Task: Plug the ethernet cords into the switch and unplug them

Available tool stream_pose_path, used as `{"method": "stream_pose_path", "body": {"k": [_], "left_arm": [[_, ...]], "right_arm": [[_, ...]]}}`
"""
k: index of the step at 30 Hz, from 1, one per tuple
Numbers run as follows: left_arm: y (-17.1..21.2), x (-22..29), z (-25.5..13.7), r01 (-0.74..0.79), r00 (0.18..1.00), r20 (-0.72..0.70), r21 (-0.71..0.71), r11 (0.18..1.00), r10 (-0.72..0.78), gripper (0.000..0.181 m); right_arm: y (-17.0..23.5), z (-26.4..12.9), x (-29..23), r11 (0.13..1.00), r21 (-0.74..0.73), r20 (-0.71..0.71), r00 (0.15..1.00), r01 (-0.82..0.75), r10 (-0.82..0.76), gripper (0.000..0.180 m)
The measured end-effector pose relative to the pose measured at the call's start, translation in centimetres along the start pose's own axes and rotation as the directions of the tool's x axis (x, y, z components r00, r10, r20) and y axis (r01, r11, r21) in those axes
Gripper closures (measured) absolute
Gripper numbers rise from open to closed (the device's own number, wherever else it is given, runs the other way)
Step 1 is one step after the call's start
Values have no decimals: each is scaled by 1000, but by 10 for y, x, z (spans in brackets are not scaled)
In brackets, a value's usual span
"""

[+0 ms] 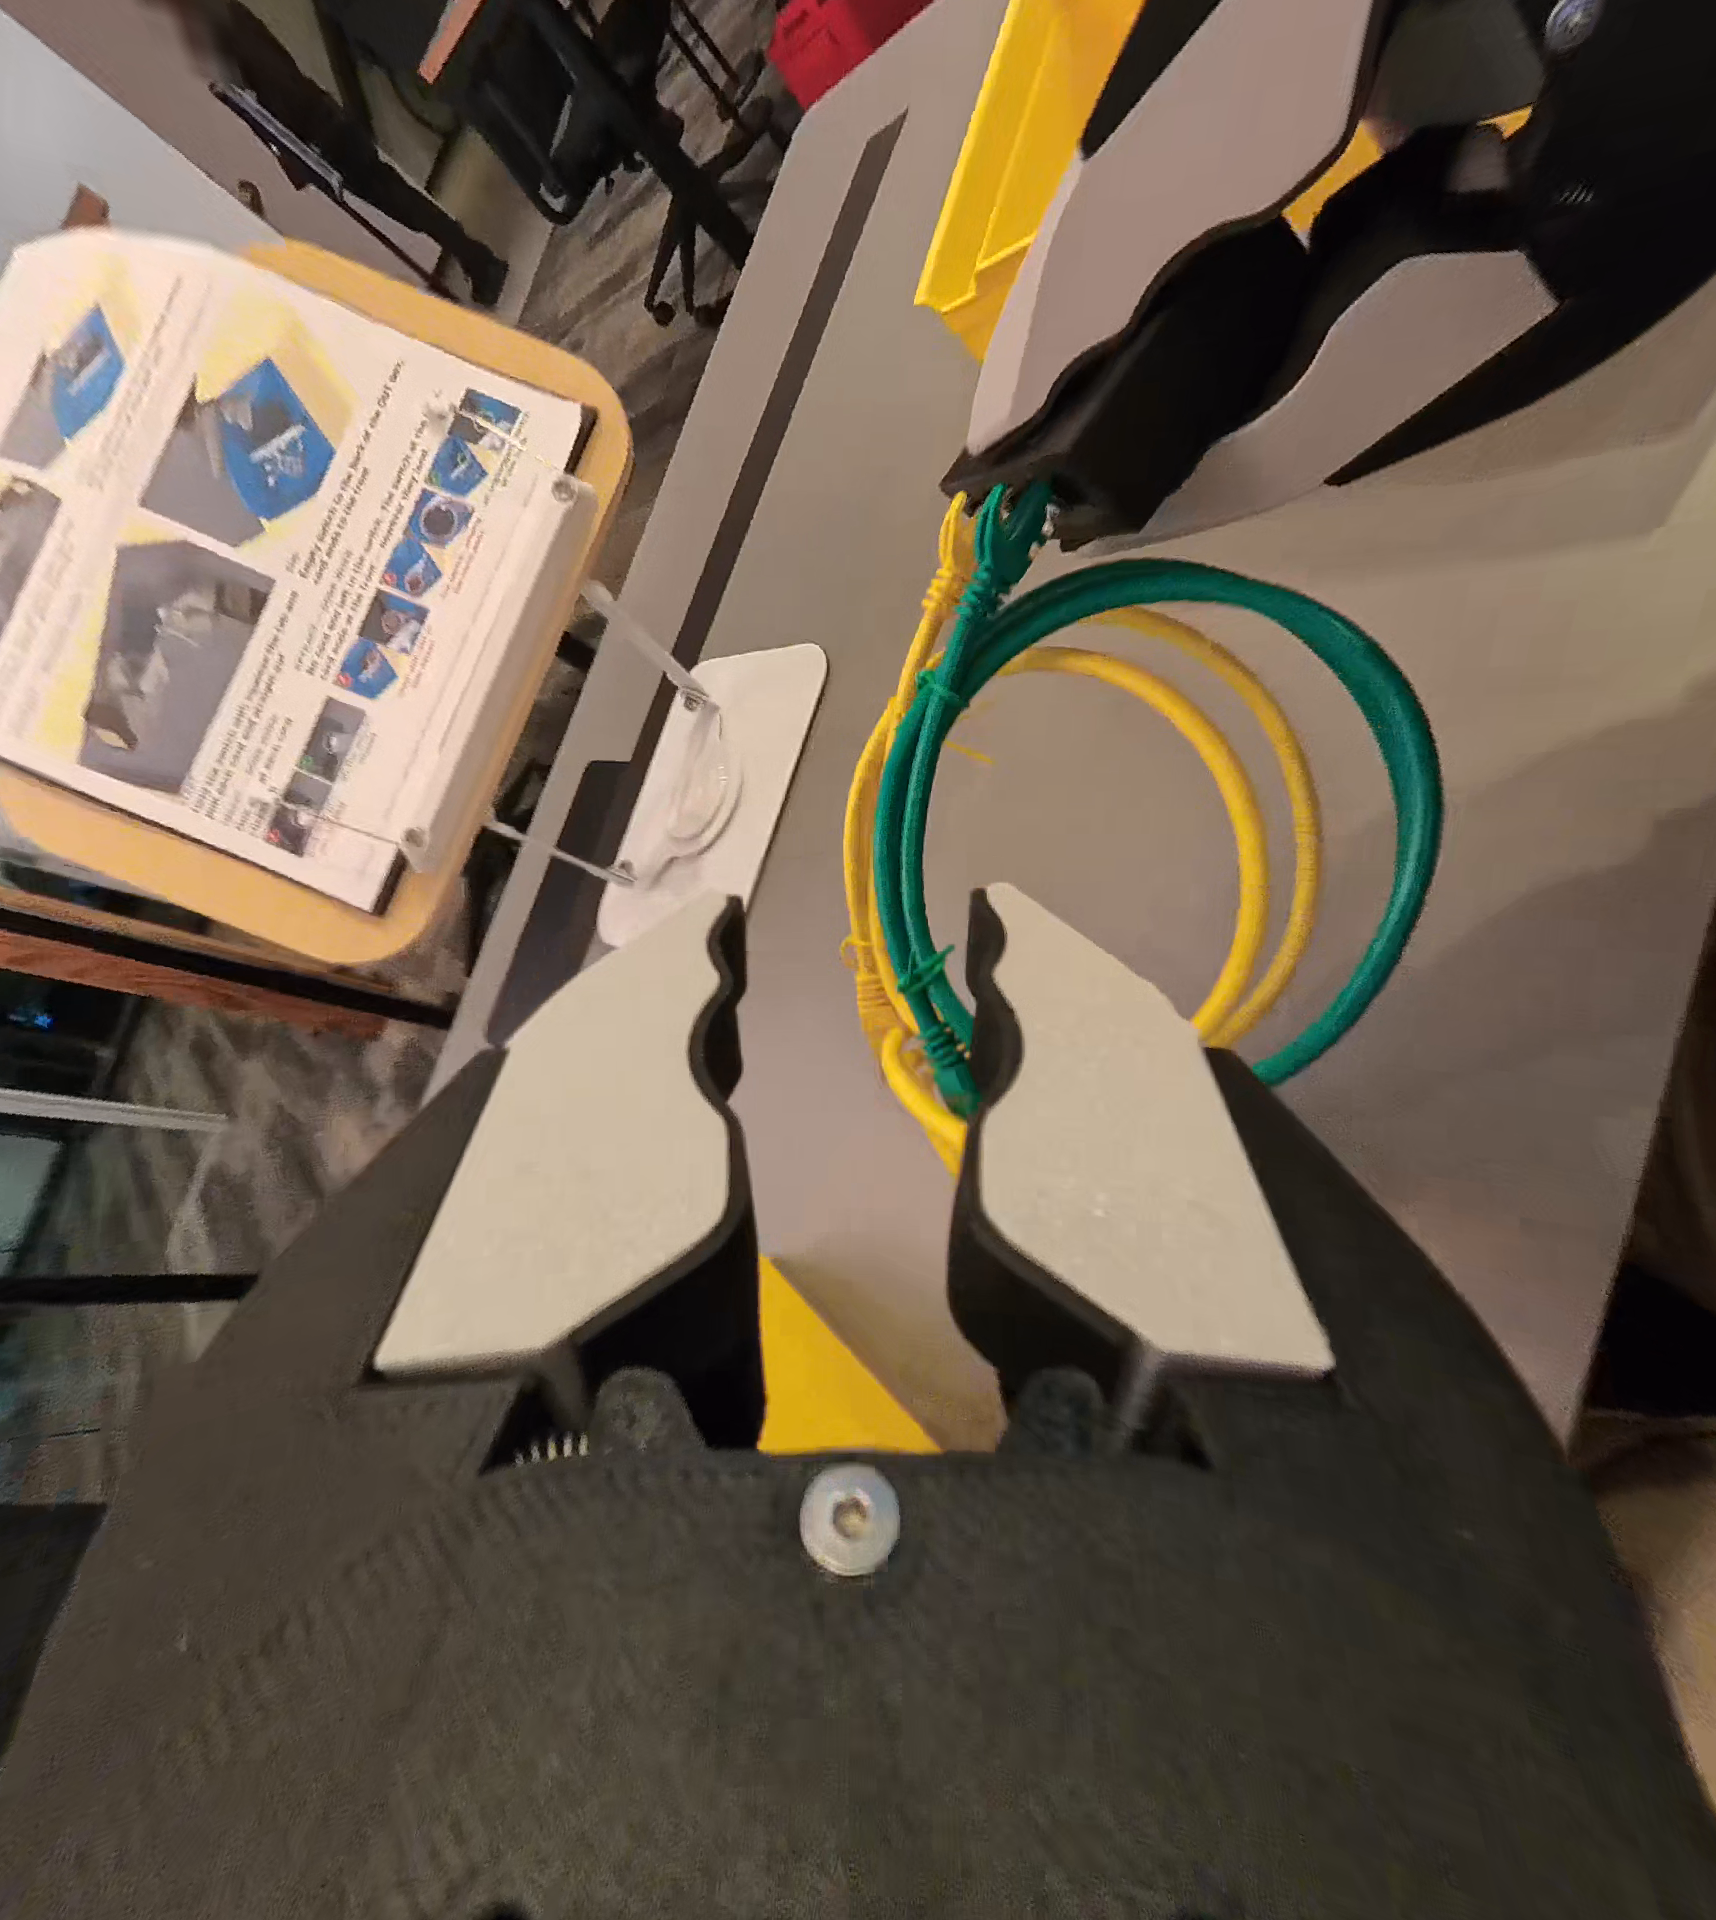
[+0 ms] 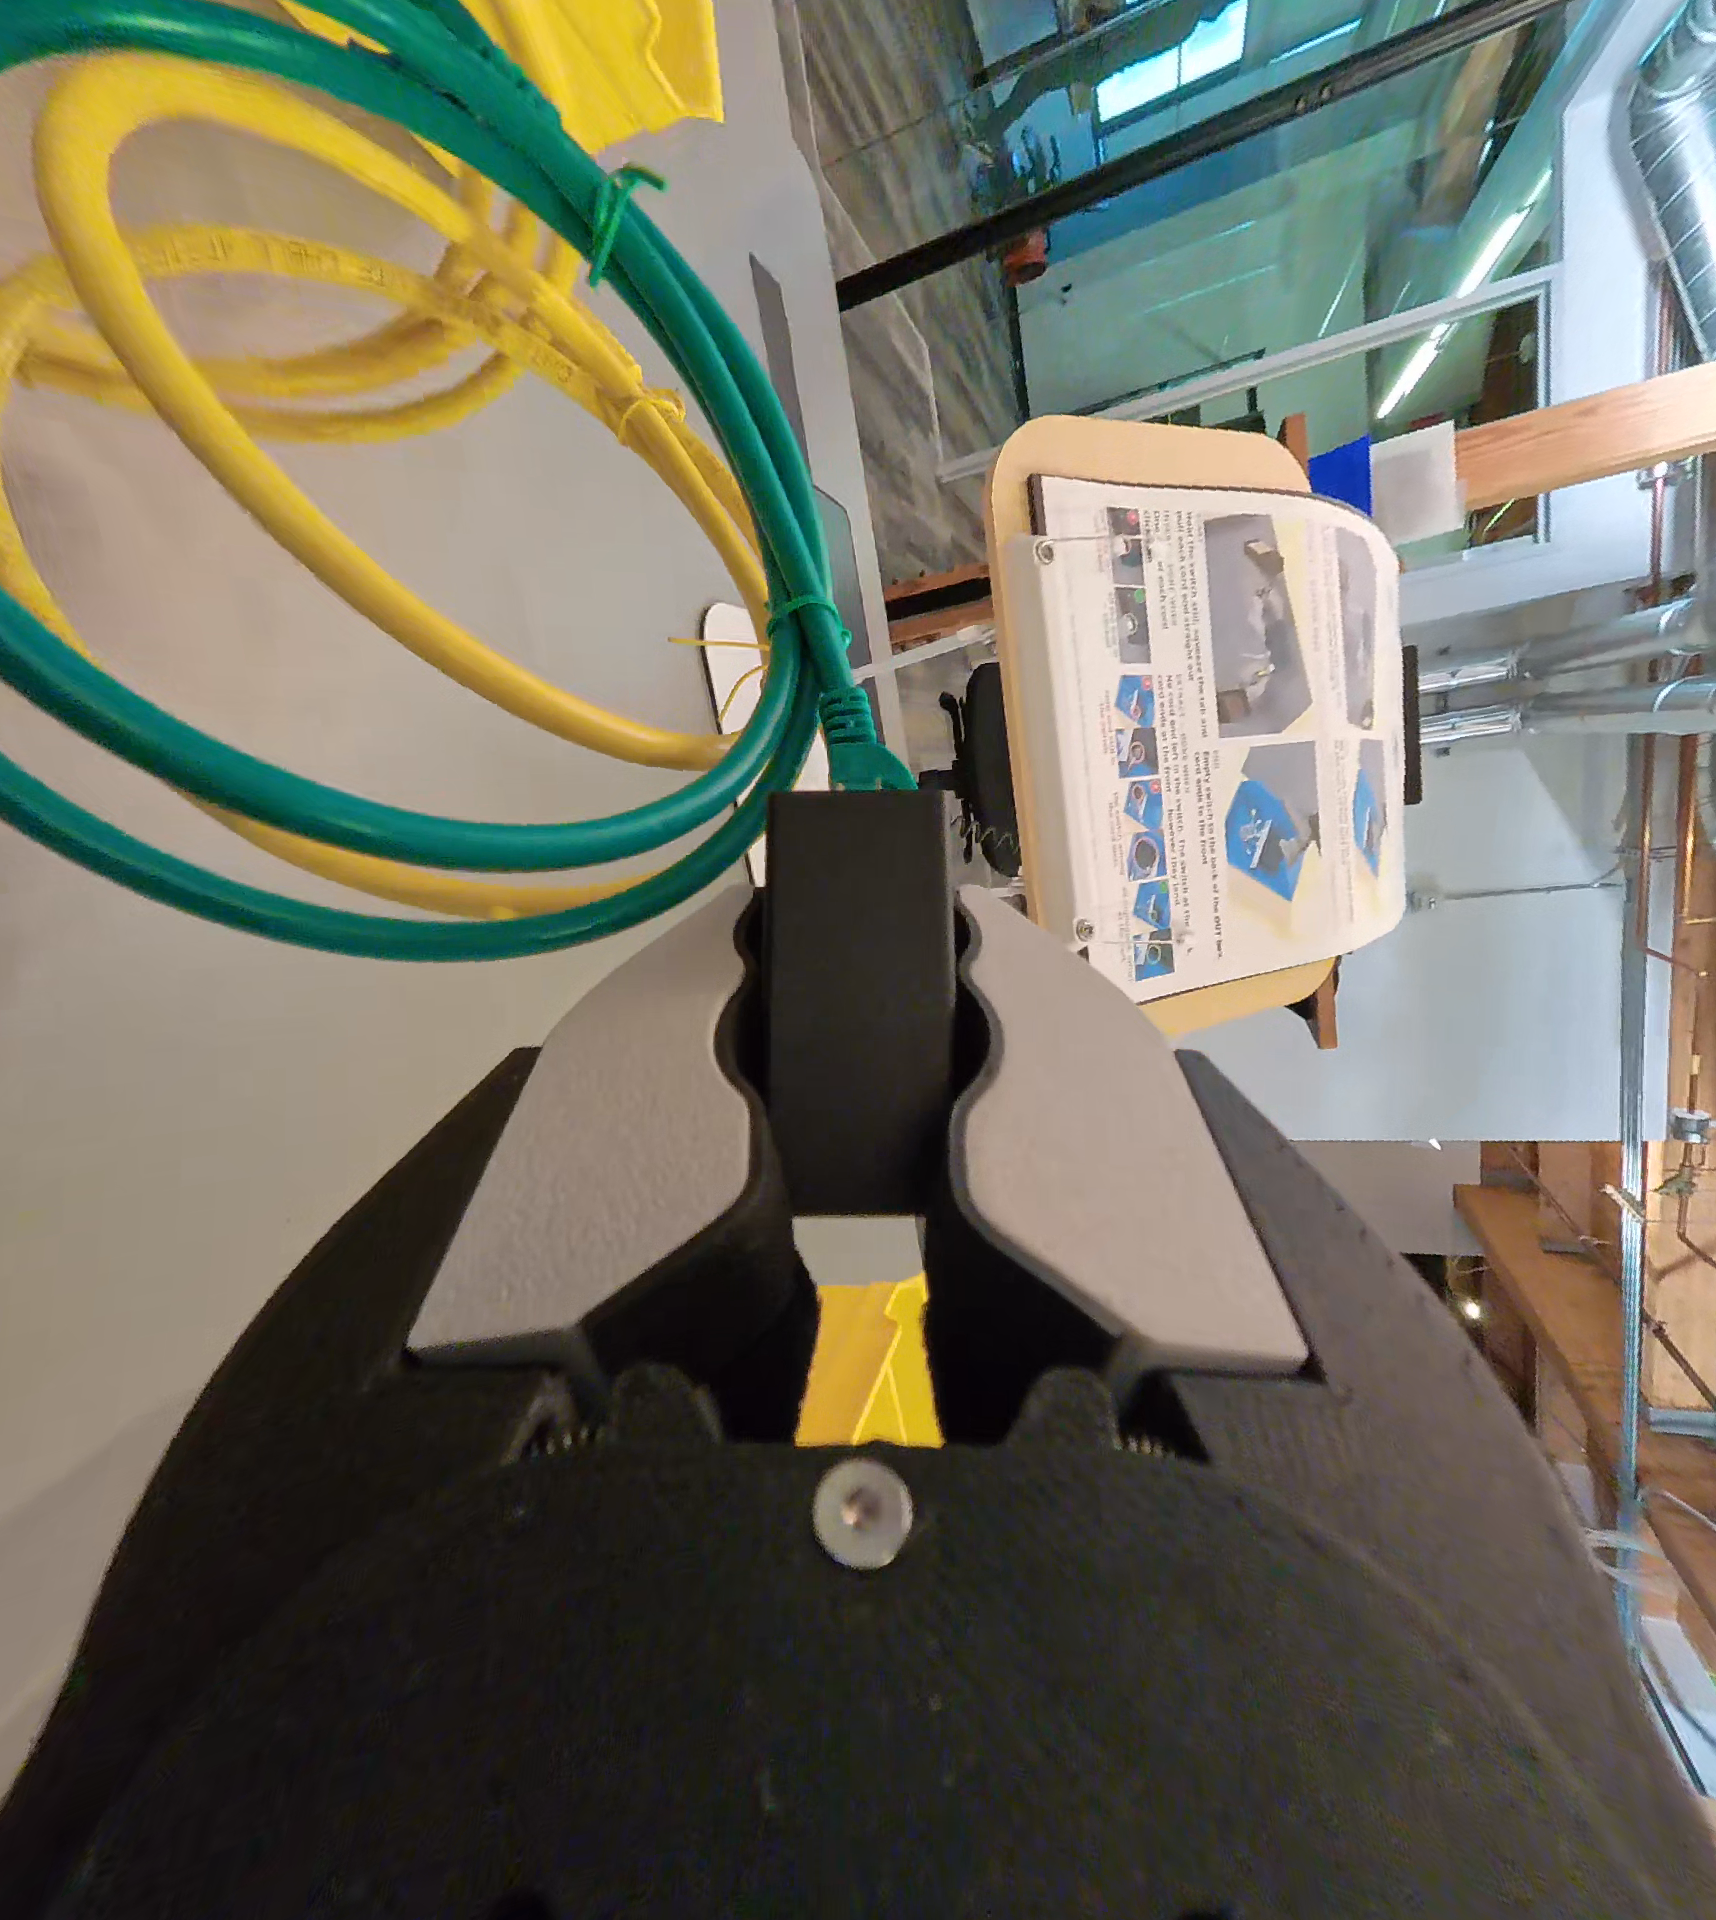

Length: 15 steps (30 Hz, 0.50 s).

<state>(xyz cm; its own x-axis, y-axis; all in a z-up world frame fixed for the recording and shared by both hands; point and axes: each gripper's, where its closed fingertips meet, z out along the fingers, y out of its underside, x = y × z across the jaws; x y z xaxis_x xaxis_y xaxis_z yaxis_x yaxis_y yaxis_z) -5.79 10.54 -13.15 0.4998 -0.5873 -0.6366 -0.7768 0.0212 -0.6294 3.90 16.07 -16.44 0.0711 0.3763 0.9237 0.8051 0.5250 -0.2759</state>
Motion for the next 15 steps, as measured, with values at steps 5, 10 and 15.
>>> {"method": "stream_pose_path", "body": {"k": [5, 10, 15], "left_arm": [[28, -13, -20, 144, 989, 30, -27, 989, -143, 138], [67, 8, -30, 181, 983, 34, -208, 961, -178, 139], [108, 56, -30, 166, 959, -131, -460, 872, -251, 131]], "right_arm": [[7, 3, -2, 999, -33, 21, 999, -23, 24, 151], [18, 4, 2, 997, -72, 9, 999, -41, 42, 150], [22, 0, 8, 994, -76, 2, 997, -83, 83, 150]]}}
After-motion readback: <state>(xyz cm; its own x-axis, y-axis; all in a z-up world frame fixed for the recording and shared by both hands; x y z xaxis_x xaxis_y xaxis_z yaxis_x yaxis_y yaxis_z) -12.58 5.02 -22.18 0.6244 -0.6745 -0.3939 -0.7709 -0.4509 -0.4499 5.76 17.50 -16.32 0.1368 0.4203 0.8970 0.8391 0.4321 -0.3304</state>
